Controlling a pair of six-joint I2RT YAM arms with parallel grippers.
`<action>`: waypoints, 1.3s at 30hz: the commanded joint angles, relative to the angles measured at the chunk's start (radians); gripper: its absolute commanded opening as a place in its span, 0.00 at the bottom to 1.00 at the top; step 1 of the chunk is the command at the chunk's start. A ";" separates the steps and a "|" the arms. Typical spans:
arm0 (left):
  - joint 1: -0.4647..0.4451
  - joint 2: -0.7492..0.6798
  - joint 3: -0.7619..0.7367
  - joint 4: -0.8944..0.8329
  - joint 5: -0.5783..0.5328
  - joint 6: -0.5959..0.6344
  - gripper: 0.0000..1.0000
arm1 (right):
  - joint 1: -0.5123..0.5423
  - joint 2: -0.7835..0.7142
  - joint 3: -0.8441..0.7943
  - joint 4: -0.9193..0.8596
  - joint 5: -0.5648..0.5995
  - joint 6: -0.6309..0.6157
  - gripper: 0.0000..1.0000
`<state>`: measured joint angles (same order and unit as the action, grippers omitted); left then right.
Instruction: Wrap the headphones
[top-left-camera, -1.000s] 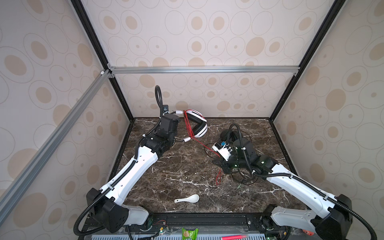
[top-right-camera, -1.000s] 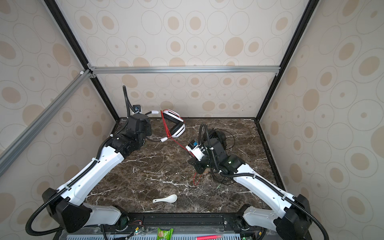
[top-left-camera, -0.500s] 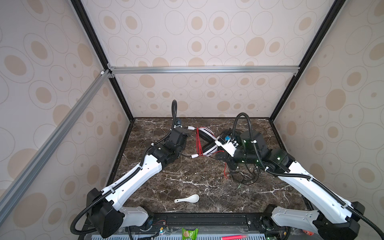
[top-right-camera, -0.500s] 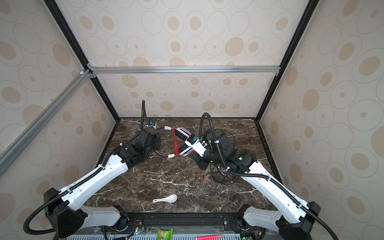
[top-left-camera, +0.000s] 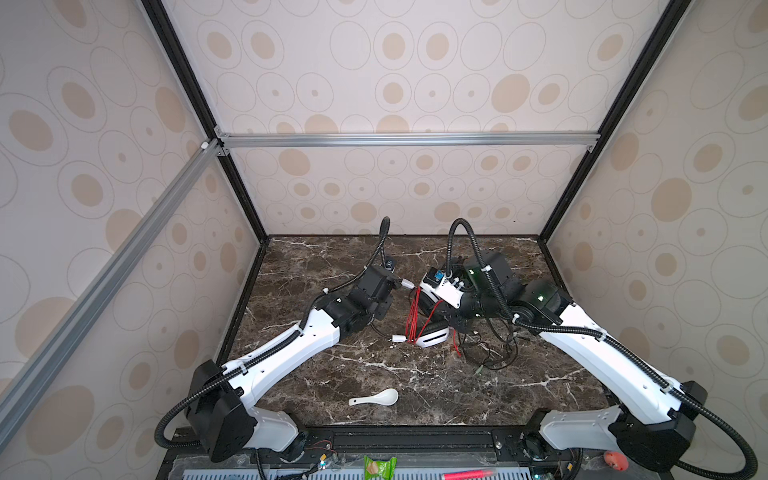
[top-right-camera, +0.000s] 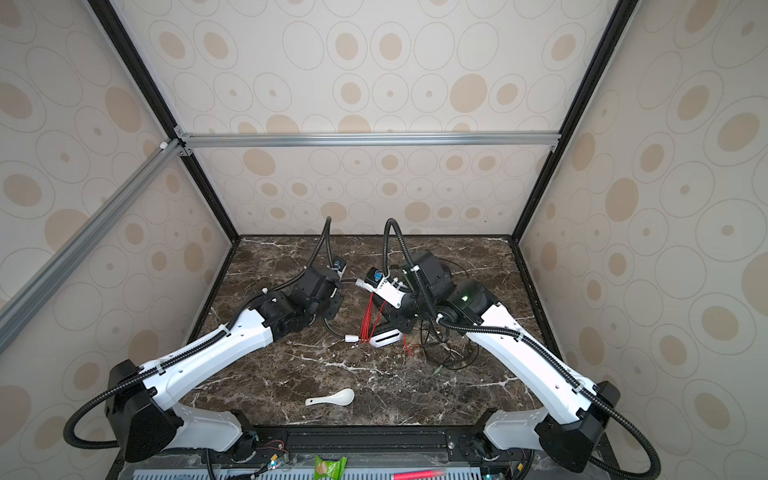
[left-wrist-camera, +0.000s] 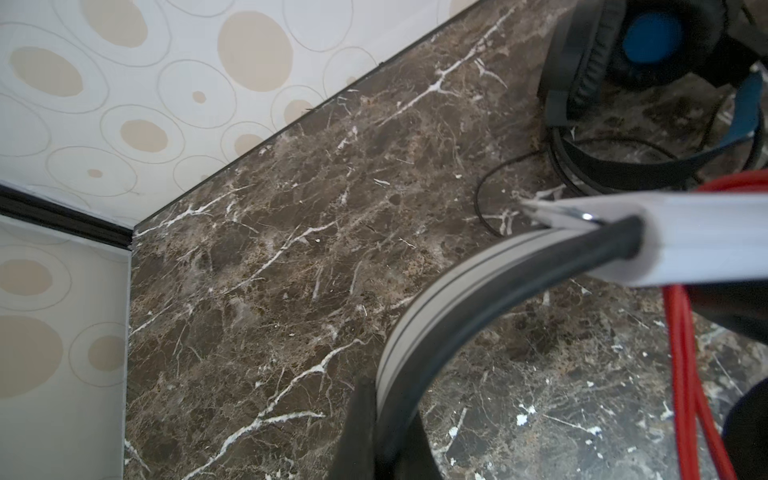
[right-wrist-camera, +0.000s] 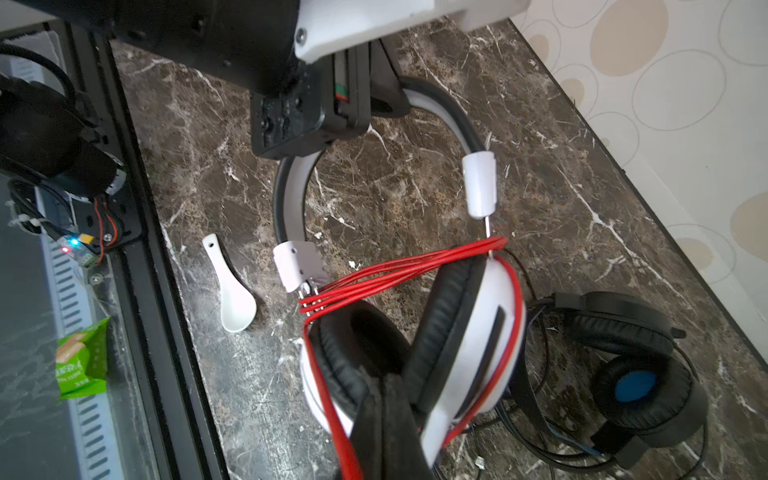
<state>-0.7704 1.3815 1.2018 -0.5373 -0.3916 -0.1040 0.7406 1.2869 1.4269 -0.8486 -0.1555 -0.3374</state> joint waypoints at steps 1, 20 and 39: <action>-0.014 -0.016 0.027 -0.028 0.033 0.073 0.00 | 0.006 0.006 0.033 0.059 0.089 -0.045 0.06; -0.026 -0.018 0.170 -0.108 0.318 0.107 0.00 | -0.280 0.078 -0.024 0.234 -0.154 0.157 0.12; -0.041 -0.035 0.413 -0.071 0.411 -0.051 0.00 | -0.447 0.074 -0.203 0.524 -0.386 0.379 0.14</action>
<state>-0.7986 1.3804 1.5368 -0.6754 -0.0326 -0.0780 0.3042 1.3815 1.2591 -0.4301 -0.4614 -0.0223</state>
